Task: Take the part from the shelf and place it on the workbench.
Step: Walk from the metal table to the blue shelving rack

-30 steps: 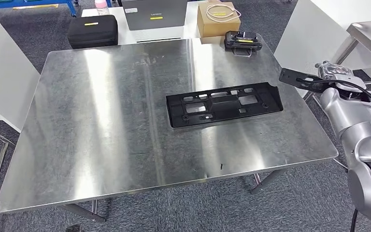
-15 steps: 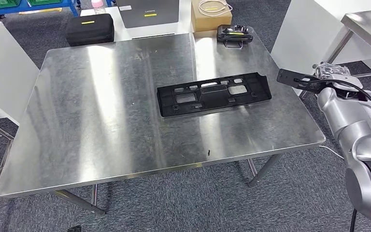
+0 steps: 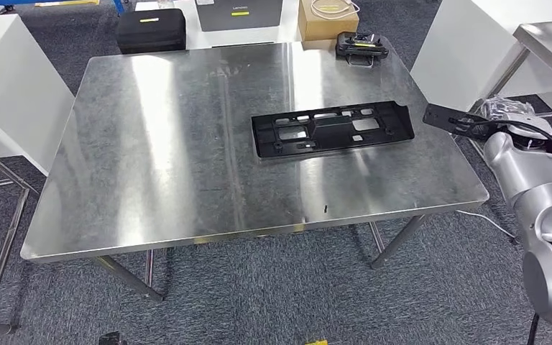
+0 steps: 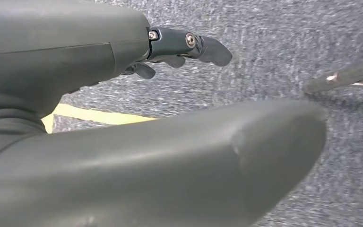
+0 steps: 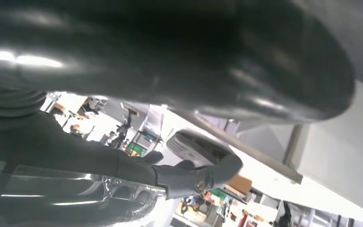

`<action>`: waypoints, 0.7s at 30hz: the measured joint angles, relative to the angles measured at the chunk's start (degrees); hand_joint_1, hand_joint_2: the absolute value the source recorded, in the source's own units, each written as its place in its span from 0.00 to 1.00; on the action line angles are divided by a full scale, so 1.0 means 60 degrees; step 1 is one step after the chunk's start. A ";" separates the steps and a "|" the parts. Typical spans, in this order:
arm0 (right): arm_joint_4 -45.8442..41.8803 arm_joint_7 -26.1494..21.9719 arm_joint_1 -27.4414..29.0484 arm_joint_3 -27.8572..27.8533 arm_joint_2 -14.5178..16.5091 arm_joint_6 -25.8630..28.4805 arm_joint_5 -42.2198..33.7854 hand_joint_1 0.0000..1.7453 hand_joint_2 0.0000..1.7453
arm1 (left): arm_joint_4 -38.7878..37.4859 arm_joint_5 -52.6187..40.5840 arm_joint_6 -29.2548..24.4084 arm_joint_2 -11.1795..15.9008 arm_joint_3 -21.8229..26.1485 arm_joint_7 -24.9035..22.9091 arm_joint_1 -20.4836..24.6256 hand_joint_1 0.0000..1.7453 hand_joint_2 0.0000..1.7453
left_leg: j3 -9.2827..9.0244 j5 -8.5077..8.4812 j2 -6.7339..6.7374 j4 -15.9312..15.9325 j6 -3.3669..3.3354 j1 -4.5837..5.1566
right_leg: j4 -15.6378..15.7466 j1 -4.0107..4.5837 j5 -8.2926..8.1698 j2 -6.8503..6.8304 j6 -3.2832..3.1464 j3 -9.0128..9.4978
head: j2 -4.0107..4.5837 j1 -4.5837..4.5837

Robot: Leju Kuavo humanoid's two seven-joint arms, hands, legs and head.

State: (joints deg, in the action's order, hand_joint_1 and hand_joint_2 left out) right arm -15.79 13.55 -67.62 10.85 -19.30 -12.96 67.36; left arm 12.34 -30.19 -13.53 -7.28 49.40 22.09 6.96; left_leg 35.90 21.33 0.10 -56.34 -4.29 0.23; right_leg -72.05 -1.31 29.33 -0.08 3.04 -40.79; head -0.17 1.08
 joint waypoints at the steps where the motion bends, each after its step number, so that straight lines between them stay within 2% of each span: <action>1: 0.0008 0.0001 -0.0006 -0.0002 -0.0015 -0.0002 0.0007 0.00 0.00 | 0.0000 -0.0003 0.0005 -0.0012 0.0000 -0.0002 0.0001 0.00 0.00 | 0.0111 -0.0075 0.0000 -0.0026 0.0041 -0.0010 | 0.0507 -0.0029 -0.0201 -0.0003 0.0120 0.0396 | 0.0000 -0.0005; 2: 0.0012 0.0001 -0.0022 -0.0004 -0.0028 -0.0004 0.0019 0.00 0.00 | 0.0001 -0.0006 0.0008 -0.0016 0.0000 -0.0004 0.0001 0.00 0.00 | 0.0222 -0.0137 -0.0001 -0.0071 0.0091 -0.0007 | 0.1225 -0.0051 -0.0301 -0.0004 0.0206 0.0898 | 0.0000 -0.0005; 3: 0.0012 0.0001 -0.0039 -0.0005 -0.0039 -0.0008 0.0034 0.00 0.00 | 0.0004 -0.0010 0.0010 -0.0020 0.0000 -0.0007 0.0003 0.00 0.00 | 0.0323 -0.0192 -0.0004 -0.0122 0.0147 -0.0001 | 0.1854 -0.0027 -0.0349 0.0015 0.0215 0.1346 | 0.0000 -0.0010; 4: 0.0014 0.0002 -0.0055 -0.0005 -0.0053 -0.0014 0.0049 0.00 0.00 | 0.0006 -0.0013 0.0008 -0.0019 0.0000 -0.0010 0.0002 0.00 0.00 | 0.0393 -0.0243 -0.0009 -0.0172 0.0204 0.0014 | 0.2304 0.0006 -0.0331 0.0027 0.0172 0.1628 | 0.0000 -0.0019; 5: 0.0015 0.0004 -0.0065 -0.0005 -0.0059 -0.0018 0.0063 0.00 0.00 | 0.0007 -0.0013 0.0005 -0.0018 0.0001 -0.0012 -0.0002 0.00 0.00 | 0.0448 -0.0300 -0.0018 -0.0209 0.0251 0.0035 | 0.2500 0.0053 -0.0278 0.0042 0.0088 0.1734 | 0.0000 -0.0020; 6: 0.0018 0.0006 -0.0061 -0.0005 -0.0061 -0.0022 0.0072 0.00 0.00 | 0.0007 -0.0012 0.0003 -0.0019 0.0002 -0.0014 -0.0010 0.00 0.00 | 0.0484 -0.0360 -0.0028 -0.0226 0.0296 0.0042 | 0.2492 0.0082 -0.0315 0.0053 -0.0005 0.1705 | 0.0000 -0.0019; 7: 0.0025 0.0009 -0.0052 -0.0005 -0.0058 -0.0025 0.0076 0.00 0.00 | 0.0006 -0.0010 0.0000 -0.0014 0.0005 -0.0014 -0.0021 0.00 0.00 | 0.0520 -0.0397 -0.0038 -0.0251 0.0333 0.0036 | 0.2488 0.0035 -0.0364 0.0041 -0.0089 0.1636 | 0.0000 -0.0016; 8: 0.0031 0.0012 -0.0043 -0.0005 -0.0042 -0.0027 0.0079 0.00 0.00 | 0.0005 -0.0007 -0.0001 -0.0010 0.0007 -0.0014 -0.0033 0.00 0.00 | 0.0591 -0.0308 -0.0046 -0.0335 0.0377 0.0013 | 0.2475 -0.0006 -0.0428 0.0035 -0.0192 0.1583 | 0.0000 -0.0003; 9: 0.0036 0.0016 -0.0035 -0.0005 -0.0024 -0.0030 0.0082 0.00 0.00 | 0.0005 -0.0005 -0.0001 -0.0006 0.0009 -0.0014 -0.0044 0.00 0.00 | 0.0685 -0.0079 -0.0050 -0.0531 0.0434 -0.0015 | 0.2480 -0.0047 -0.0500 0.0025 -0.0302 0.1523 | 0.0000 0.0001; 11: 0.0041 0.0055 -0.0033 -0.0005 0.0011 -0.0030 0.0091 0.00 0.00 | 0.0004 0.0001 -0.0002 -0.0010 0.0012 -0.0014 -0.0060 0.00 0.00 | 0.1012 0.0799 -0.0052 -0.1507 0.0568 -0.0077 | 0.2482 -0.0047 -0.0661 0.0010 -0.0488 0.1353 | 0.0000 0.0011; 12: 0.0042 0.0098 -0.0026 -0.0006 0.0020 -0.0021 0.0102 0.00 0.00 | 0.0003 0.0003 -0.0003 -0.0015 0.0014 -0.0014 -0.0065 0.00 0.00 | 0.1186 0.1210 -0.0052 -0.2149 0.0619 -0.0100 | 0.2479 -0.0027 -0.0740 0.0006 -0.0531 0.1250 | 0.0000 0.0009; 13: 0.0043 0.0178 -0.0011 -0.0007 0.0027 0.0007 0.0120 0.00 0.00 | 0.0002 0.0006 -0.0004 -0.0017 0.0018 -0.0014 -0.0067 0.00 0.00 | 0.1304 0.1481 -0.0051 -0.2707 0.0648 -0.0120 | 0.2475 -0.0004 -0.0823 0.0006 -0.0548 0.1142 | 0.0000 0.0011; 14: 0.0044 0.0300 0.0011 -0.0012 0.0028 0.0058 0.0149 0.00 0.00 | 0.0002 0.0009 -0.0005 -0.0018 0.0027 -0.0014 -0.0068 0.00 0.00 | 0.1285 0.1534 -0.0051 -0.2987 0.0647 -0.0132 | 0.2469 0.0020 -0.0906 0.0010 -0.0544 0.1037 | 0.0000 0.0012; 15: 0.0045 0.0446 0.0036 -0.0017 0.0026 0.0136 0.0188 0.00 0.00 | 0.0002 0.0012 -0.0008 -0.0018 0.0038 -0.0014 -0.0071 0.00 0.00 | 0.1085 0.1411 -0.0052 -0.2918 0.0615 -0.0132 | 0.2466 0.0049 -0.0984 0.0018 -0.0531 0.0941 | 0.0000 0.0013; 16: 0.0045 0.0610 0.0056 -0.0030 0.0022 0.0231 0.0228 0.00 0.00 | 0.0002 0.0015 -0.0012 -0.0018 0.0049 -0.0014 -0.0073 0.00 0.00 | 0.0704 0.1198 -0.0055 -0.2505 0.0547 -0.0121 | 0.2465 0.0080 -0.1056 0.0025 -0.0517 0.0860 | 0.0000 0.0015; 18: 0.0045 0.0891 0.0070 -0.0073 0.0001 0.0429 0.0313 0.00 0.00 | 0.0015 0.0010 -0.0016 0.0006 0.0063 -0.0014 -0.0064 0.00 0.00 | -0.0249 0.1010 -0.0052 -0.1213 0.0305 -0.0055 | 0.2478 0.0104 -0.1187 0.0024 -0.0472 0.0765 | 0.0000 -0.0005; 19: 0.0046 0.0995 0.0070 -0.0102 -0.0018 0.0511 0.0344 0.00 0.00 | 0.0022 -0.0004 -0.0013 0.0017 0.0065 -0.0014 -0.0058 0.00 0.00 | -0.0573 0.0990 -0.0046 -0.0740 0.0200 0.0003 | 0.2495 0.0090 -0.1241 0.0006 -0.0435 0.0750 | 0.0000 -0.0010; 20: 0.0051 0.1070 0.0082 -0.0128 -0.0039 0.0578 0.0366 0.00 0.00 | 0.0029 -0.0025 -0.0009 0.0028 0.0067 -0.0015 -0.0051 0.00 0.00 | -0.0736 0.1021 -0.0040 -0.0467 0.0119 0.0063 | 0.2514 0.0051 -0.1297 -0.0017 -0.0380 0.0749 | 0.0000 -0.0005; 21: 0.0057 0.1117 0.0114 -0.0154 -0.0063 0.0627 0.0373 0.00 0.00 | 0.0031 -0.0049 -0.0005 0.0027 0.0067 -0.0017 -0.0052 0.00 0.00 | -0.0762 0.0971 -0.0032 -0.0405 0.0084 0.0115 | 0.2550 0.0031 -0.1359 -0.0036 -0.0300 0.0754 | 0.0000 0.0005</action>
State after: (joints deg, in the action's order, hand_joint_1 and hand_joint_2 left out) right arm -15.44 20.25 -66.93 9.92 -19.68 -9.20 69.59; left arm 12.52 -30.48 -13.56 -7.11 49.80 21.99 6.65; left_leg 31.33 27.16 -0.09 -58.77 -3.78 0.92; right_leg -56.75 -1.12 21.17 -0.30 1.24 -36.26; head -0.17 1.11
